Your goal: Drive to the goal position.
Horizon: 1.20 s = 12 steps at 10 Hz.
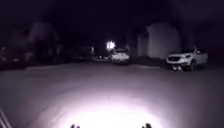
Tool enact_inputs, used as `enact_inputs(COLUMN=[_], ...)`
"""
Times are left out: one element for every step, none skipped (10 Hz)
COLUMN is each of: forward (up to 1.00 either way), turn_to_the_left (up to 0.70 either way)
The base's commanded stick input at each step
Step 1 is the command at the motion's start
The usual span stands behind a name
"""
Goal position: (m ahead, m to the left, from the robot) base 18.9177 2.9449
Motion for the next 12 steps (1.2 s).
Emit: enact_inputs(forward=[0.85, 0.85, 0.85, 0.85, 0.85, 0.85, 0.85, 0.85, 0.85, 0.85, 0.85, 0.85], turn_to_the_left=[0.0, 0.0, 0.0, 0.0, 0.0, 0.0, 0.0, 0.0, 0.0, 0.0, 0.0, 0.0])
